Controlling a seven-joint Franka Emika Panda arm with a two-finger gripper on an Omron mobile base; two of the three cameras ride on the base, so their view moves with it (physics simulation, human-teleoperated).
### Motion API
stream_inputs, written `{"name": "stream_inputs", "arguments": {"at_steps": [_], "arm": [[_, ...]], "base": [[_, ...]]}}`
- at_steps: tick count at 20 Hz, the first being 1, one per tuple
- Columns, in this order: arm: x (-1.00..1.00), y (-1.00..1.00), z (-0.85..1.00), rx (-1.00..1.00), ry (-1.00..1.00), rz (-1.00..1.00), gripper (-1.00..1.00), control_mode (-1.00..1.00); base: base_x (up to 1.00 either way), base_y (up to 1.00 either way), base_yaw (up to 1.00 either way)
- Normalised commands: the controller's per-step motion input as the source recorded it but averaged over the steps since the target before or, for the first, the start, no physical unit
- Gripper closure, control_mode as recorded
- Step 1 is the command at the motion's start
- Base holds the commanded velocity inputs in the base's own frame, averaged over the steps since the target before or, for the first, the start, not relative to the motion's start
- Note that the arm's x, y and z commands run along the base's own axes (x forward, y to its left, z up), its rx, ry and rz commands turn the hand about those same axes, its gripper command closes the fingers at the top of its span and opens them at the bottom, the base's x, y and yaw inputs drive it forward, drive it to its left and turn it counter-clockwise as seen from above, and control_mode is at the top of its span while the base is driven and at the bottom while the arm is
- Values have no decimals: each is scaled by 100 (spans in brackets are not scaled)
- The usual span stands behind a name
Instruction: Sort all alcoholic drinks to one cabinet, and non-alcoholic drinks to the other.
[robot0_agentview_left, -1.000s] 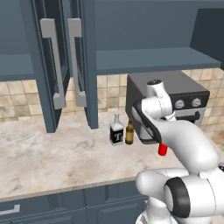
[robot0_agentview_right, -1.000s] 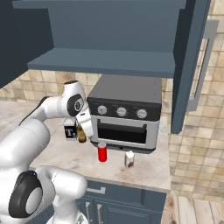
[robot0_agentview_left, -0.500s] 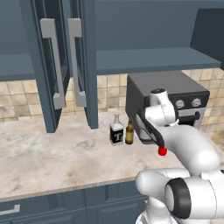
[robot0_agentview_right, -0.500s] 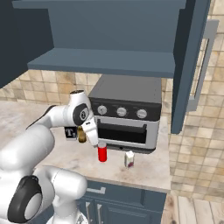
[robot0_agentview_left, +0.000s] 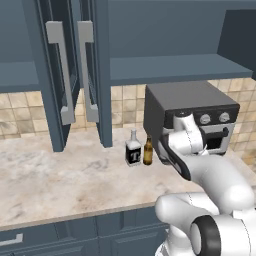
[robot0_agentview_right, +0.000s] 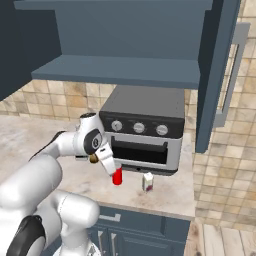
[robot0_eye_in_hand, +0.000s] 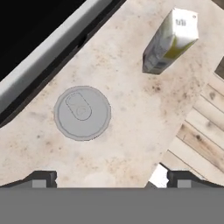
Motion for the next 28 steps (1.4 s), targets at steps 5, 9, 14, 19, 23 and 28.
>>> {"name": "stream_inputs", "arguments": {"at_steps": [5,9,14,19,23,28], "arm": [[0,0,-11,0,0,16,-100,-100],[0,0,-11,0,0,16,-100,-100],[0,0,-12,0,0,16,-100,-100],[0,-6,-3,0,-1,12,-100,-100],[0,-2,0,0,-3,8,-100,-100],[0,-1,0,0,-3,7,-100,-100]], "base": [[0,0,0],[0,0,0],[0,0,0],[0,0,0],[0,0,0],[0,0,0]]}}
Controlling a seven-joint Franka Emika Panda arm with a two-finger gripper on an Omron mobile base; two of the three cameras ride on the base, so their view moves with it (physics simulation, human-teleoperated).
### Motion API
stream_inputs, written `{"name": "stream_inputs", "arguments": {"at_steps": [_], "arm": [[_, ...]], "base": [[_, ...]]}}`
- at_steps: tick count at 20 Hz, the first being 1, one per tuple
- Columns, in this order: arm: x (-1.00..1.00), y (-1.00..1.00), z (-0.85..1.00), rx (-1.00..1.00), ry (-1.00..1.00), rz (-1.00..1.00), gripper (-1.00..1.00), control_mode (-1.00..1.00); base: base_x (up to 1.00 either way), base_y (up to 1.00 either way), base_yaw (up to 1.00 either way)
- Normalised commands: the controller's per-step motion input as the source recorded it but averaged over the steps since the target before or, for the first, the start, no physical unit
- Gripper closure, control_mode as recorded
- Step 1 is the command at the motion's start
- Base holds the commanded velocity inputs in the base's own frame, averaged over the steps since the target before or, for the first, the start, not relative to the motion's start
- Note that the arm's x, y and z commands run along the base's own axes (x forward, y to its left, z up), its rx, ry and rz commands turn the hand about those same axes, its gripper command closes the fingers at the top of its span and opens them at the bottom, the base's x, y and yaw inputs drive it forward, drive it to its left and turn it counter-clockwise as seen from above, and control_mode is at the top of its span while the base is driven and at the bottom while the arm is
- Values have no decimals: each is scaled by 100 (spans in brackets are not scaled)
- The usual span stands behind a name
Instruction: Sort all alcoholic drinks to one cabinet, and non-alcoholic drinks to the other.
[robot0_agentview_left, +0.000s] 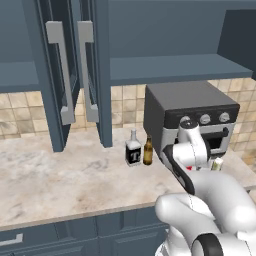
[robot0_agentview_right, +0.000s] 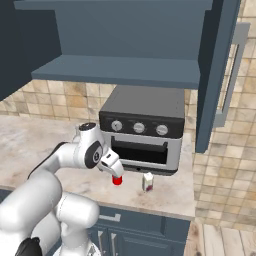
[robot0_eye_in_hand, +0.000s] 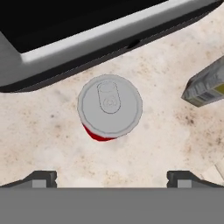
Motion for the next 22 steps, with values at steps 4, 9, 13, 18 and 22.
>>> {"name": "stream_inputs", "arguments": {"at_steps": [4,9,13,18,22], "arm": [[0,-3,0,0,-2,5,-100,-100],[0,-6,0,0,-2,2,-100,-100],[0,-4,0,0,-2,0,-100,-100],[0,-7,0,0,-2,0,-100,-100],[7,-4,0,0,-1,1,-100,-100]], "base": [[0,0,0],[0,0,0],[0,0,0],[0,0,0],[0,0,0]]}}
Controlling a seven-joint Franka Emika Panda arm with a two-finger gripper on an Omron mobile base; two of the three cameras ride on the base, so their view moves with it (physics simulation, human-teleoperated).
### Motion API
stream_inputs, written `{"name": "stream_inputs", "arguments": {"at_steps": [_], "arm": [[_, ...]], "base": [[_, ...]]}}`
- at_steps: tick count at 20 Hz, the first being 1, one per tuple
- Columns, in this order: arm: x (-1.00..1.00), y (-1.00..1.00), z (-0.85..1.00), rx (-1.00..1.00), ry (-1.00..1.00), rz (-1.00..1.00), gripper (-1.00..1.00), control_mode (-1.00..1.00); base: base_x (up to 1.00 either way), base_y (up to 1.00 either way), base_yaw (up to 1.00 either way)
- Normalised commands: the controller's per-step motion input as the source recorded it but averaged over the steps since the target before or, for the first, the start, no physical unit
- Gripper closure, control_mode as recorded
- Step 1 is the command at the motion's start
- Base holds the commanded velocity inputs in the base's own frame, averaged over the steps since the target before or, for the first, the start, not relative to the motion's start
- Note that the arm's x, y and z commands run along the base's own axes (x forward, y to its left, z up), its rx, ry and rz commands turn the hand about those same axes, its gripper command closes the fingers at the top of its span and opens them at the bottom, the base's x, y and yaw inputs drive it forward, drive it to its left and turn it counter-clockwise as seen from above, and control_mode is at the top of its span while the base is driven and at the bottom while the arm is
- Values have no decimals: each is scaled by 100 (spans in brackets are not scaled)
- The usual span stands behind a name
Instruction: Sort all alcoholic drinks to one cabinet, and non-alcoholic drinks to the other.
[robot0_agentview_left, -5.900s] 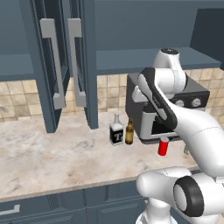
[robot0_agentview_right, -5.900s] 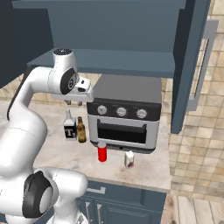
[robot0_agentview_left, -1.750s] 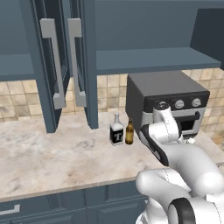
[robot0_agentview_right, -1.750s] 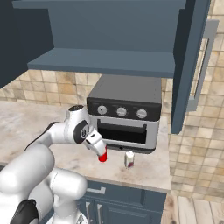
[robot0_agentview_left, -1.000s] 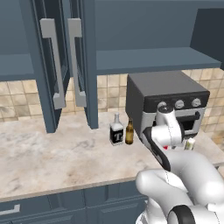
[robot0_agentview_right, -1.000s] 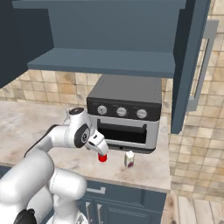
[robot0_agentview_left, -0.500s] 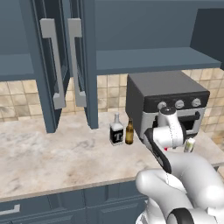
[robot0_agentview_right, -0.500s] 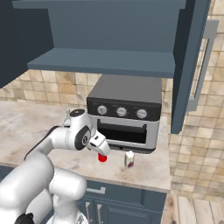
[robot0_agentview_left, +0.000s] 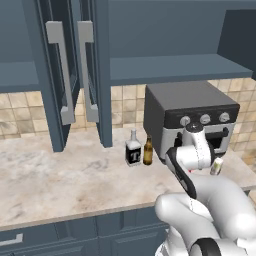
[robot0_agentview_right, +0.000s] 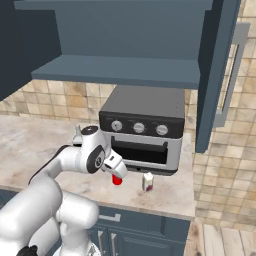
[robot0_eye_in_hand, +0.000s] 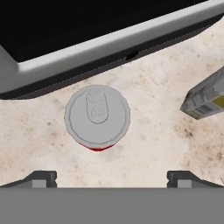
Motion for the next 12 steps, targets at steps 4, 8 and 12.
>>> {"name": "stream_inputs", "arguments": {"at_steps": [4,8,12], "arm": [[21,0,0,0,0,4,-100,-100],[26,0,0,0,0,5,-100,-100],[19,0,0,0,0,5,-100,-100]], "base": [[0,0,0],[0,0,0],[0,0,0]]}}
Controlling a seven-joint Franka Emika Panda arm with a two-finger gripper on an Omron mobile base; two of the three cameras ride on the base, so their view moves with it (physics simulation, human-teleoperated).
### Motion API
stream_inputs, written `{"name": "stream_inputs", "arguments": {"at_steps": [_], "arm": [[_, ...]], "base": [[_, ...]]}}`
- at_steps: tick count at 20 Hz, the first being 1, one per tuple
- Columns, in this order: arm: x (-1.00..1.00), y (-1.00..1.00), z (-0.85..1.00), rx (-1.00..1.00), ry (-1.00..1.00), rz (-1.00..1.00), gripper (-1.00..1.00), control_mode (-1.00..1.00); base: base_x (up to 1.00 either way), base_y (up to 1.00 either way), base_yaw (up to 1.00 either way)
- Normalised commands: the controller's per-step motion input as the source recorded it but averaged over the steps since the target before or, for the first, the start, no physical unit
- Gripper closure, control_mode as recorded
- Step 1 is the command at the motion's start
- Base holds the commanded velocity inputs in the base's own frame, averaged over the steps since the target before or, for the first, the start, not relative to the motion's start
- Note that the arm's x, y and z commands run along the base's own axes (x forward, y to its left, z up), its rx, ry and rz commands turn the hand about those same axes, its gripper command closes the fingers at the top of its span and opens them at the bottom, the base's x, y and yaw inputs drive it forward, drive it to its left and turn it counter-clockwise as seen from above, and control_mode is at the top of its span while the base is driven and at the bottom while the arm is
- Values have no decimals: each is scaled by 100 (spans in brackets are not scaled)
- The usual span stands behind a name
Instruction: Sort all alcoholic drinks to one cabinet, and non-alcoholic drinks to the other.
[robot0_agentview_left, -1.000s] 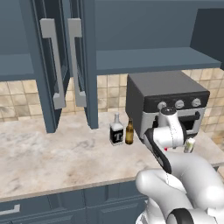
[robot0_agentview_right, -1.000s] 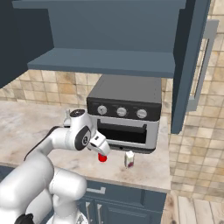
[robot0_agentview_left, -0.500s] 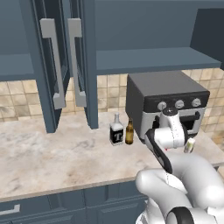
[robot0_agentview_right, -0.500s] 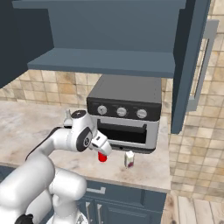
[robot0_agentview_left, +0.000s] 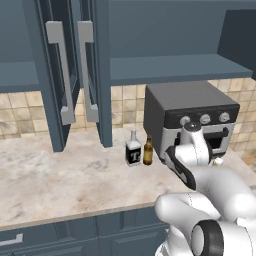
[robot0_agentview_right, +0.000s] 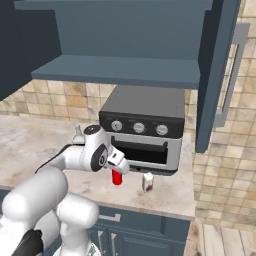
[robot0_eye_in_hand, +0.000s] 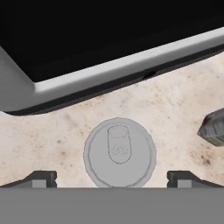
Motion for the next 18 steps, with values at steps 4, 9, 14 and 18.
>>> {"name": "stream_inputs", "arguments": {"at_steps": [4,9,14,18], "arm": [[5,-3,-6,0,0,3,-100,-100],[1,-8,-12,0,0,2,-100,-100],[0,-7,-18,0,0,0,-100,-100],[7,-1,-19,0,1,1,100,-100]], "base": [[0,0,0],[0,0,0],[0,0,0],[0,0,0]]}}
